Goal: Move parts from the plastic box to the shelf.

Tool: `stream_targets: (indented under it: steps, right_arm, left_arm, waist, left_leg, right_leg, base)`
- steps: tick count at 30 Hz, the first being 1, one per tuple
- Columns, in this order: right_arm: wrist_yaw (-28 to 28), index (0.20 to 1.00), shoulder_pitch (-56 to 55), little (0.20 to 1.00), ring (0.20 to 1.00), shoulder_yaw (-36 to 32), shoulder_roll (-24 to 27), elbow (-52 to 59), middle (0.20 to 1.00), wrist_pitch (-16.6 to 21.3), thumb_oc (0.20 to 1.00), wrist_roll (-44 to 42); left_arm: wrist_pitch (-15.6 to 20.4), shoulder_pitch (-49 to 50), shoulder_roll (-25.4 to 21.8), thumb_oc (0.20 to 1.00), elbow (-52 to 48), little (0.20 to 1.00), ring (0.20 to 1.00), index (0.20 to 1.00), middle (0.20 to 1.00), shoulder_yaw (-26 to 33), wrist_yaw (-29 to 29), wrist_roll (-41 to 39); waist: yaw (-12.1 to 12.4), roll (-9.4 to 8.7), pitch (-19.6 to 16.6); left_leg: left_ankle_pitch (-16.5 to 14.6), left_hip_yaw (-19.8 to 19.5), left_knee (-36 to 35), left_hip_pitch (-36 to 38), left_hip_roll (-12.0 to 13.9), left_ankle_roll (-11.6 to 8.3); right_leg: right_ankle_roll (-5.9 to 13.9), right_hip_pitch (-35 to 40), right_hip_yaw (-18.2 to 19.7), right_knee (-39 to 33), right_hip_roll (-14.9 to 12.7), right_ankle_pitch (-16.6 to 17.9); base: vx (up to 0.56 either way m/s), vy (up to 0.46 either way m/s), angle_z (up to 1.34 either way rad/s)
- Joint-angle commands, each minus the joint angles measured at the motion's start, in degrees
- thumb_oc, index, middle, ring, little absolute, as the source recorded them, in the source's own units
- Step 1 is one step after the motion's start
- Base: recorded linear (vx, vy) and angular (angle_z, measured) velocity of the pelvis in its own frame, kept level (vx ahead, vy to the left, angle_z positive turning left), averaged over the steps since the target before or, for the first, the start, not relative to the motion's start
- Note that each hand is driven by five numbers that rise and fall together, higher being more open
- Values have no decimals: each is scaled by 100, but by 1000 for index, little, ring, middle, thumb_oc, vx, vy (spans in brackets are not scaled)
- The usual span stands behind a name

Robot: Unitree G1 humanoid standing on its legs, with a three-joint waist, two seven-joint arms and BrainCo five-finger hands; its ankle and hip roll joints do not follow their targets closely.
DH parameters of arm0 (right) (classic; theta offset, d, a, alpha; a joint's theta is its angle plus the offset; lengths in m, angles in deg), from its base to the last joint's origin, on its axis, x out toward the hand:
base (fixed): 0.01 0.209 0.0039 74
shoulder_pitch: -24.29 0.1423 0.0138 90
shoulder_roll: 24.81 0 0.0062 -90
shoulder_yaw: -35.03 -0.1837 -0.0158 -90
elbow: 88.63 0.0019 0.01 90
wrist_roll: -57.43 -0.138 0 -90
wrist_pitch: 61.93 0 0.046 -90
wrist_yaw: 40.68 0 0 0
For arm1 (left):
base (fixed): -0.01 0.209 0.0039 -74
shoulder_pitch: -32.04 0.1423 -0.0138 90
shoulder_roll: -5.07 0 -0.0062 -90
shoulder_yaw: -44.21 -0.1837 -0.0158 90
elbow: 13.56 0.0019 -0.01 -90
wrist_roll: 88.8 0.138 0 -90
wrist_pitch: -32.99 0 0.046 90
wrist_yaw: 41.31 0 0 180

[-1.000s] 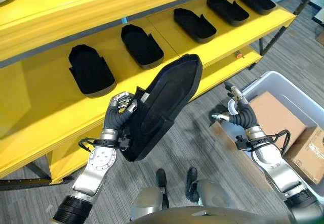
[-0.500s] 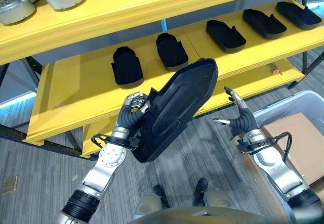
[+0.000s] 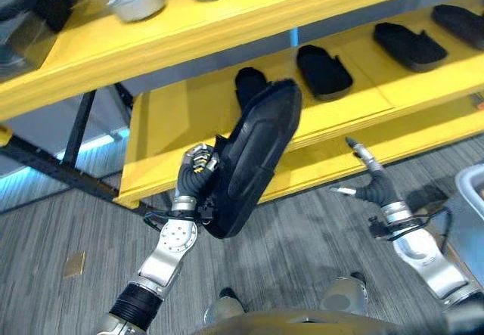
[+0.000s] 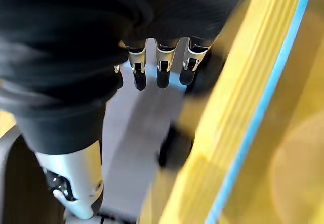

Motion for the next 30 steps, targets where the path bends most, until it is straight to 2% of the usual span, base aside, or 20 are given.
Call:
stream_targets:
  steps: [1,3,5,6,8,13,17,19,21,22,23,24,25,26,27,28,29,30]
  right_arm:
    - [58,1000,474,1000,1000,-175,50,459,1000,539,1000,-142]
    - [133,1000,537,1000,1000,-169,-53,541,1000,477,1000,-186]
    - [121,1000,612,1000,1000,-125,-183,608,1000,395,1000,-141]
    - [128,1000,660,1000,1000,-107,-274,646,1000,335,1000,-162]
    - [60,1000,728,1000,1000,-74,-418,793,1000,182,1000,-113]
    - [-205,1000,988,1000,1000,157,-613,871,1000,6,1000,161]
    - [-59,1000,1117,1000,1000,186,-598,819,1000,-118,1000,206]
    - [75,1000,1109,1000,1000,169,-594,783,1000,-105,1000,190]
    - [414,1000,1143,1000,1000,168,-583,738,1000,16,1000,59]
    - [532,1000,1155,1000,1000,159,-551,734,1000,52,1000,22]
    - [619,1000,1153,1000,1000,172,-506,760,1000,59,1000,-61]
    - [703,1000,1162,1000,1000,189,-455,830,1000,-8,1000,-182]
    - [758,1000,1144,1000,1000,194,-452,865,1000,-27,1000,-217]
    - [775,1000,1130,1000,1000,196,-459,875,1000,-8,1000,-203]
    - [756,1000,1098,1000,1000,180,-456,897,1000,9,1000,-126]
    - [660,1000,1039,1000,1000,173,-460,948,1000,-38,1000,-22]
    - [549,1000,863,1000,1000,143,-462,1080,1000,-142,1000,246]
    - [632,1000,788,1000,1000,99,-447,1097,1000,-104,1000,236]
  left_arm:
    - [277,21,-72,200,-742,200,200,200,200,480,-235,118]
    - [250,24,-56,200,-744,200,200,200,200,532,-255,156]
    - [263,43,-63,200,-745,200,200,200,200,586,-246,208]
    - [285,48,-75,200,-753,200,200,200,200,627,-208,228]
    - [327,10,-132,200,-804,200,200,200,200,672,-123,329]
    - [270,-218,-149,200,-807,200,200,200,200,581,182,158]
    - [33,-379,-115,200,-824,200,200,200,200,491,200,1]
    - [-49,-423,-79,200,-757,200,200,200,200,477,187,23]
    - [-166,-333,-86,200,-758,200,200,200,200,510,54,47]
    - [-199,-304,-84,200,-748,200,200,200,200,510,12,52]
    - [-233,-311,-105,200,-731,200,200,200,200,503,-29,45]
    - [-266,-323,-127,200,-727,200,200,200,200,475,-73,27]
    - [-277,-331,-126,200,-728,200,200,200,200,454,-93,34]
    - [-234,-331,-110,200,-701,200,200,200,200,416,-134,99]
    - [-238,-339,-116,200,-729,200,200,200,200,403,-129,134]
    - [-231,-340,-117,200,-745,200,200,200,200,373,-63,121]
    - [-248,-348,-78,200,-744,200,200,200,200,276,-25,41]
    - [-188,-328,-53,200,-737,200,200,200,200,280,-86,45]
  waist:
    - [5,17,-12]
    - [86,18,-22]
    - [186,-15,-31]
    - [252,-48,-25]
    - [407,-151,-23]
    - [694,-350,72]
    - [804,-500,127]
    - [822,-562,156]
    - [832,-577,215]
    - [740,-592,246]
    - [608,-634,279]
    - [483,-668,324]
    - [422,-718,349]
    - [403,-761,373]
    - [350,-775,406]
    - [306,-755,409]
    - [179,-761,373]
    - [160,-753,318]
  left_leg:
    - [-113,-408,282,-35,410,-307]
    - [-454,-424,263,53,185,-201]
    - [-628,-470,226,144,32,-108]
    - [-612,-436,225,126,-28,-10]
    - [-856,-507,329,156,-137,32]
    - [-1118,-386,753,-94,-196,196]
    - [-1249,-254,940,-166,-216,343]
    - [-1303,-274,869,-107,-326,462]
    - [-1303,-148,628,140,-343,533]
    - [-1299,-73,487,269,-352,519]
    - [-1304,-34,374,375,-364,496]
    - [-1315,-44,269,478,-389,469]
    - [-1335,-17,214,535,-426,429]
    - [-1392,-38,229,557,-448,432]
    - [-1438,-128,229,563,-491,479]
    - [-1446,-271,208,543,-527,499]
    - [-1330,-474,150,460,-626,551]
    - [-1294,-419,100,461,-644,513]
  right_leg:
    - [-897,303,-563,107,1034,-669]
    - [-708,391,-548,-48,917,-477]
    - [-503,465,-552,-200,796,-280]
    - [-441,464,-614,-325,719,-75]
    - [-234,596,-611,-513,552,81]
    - [-156,723,-756,-677,414,312]
    - [-188,808,-925,-570,476,313]
    - [-180,688,-931,-217,434,513]
    - [-140,316,-1084,454,381,709]
    - [-130,108,-999,425,539,660]
    - [-127,-64,-879,198,809,587]
    - [-98,-256,-764,-104,1021,643]
    - [-71,-321,-801,-561,1128,748]
    - [-3,-399,-812,-852,1119,1018]
    - [57,-520,-560,-893,1137,1163]
    - [45,-553,-281,-937,1249,1091]
    - [-57,-646,185,-1022,1373,1066]
    - [-118,-550,102,-1105,1402,1020]
  base:
    - [82,354,12]
    - [97,342,2]
    - [68,242,1]
    - [97,203,-1]
    - [110,183,5]
    - [10,93,17]
    - [30,101,-10]
    - [77,106,-16]
    - [133,101,-33]
    - [196,25,-55]
    - [225,-69,-77]
    - [257,-141,-63]
    - [251,-184,-22]
    - [224,-195,30]
    - [179,-142,45]
    - [146,-174,53]
    - [115,-155,89]
    - [167,-183,180]
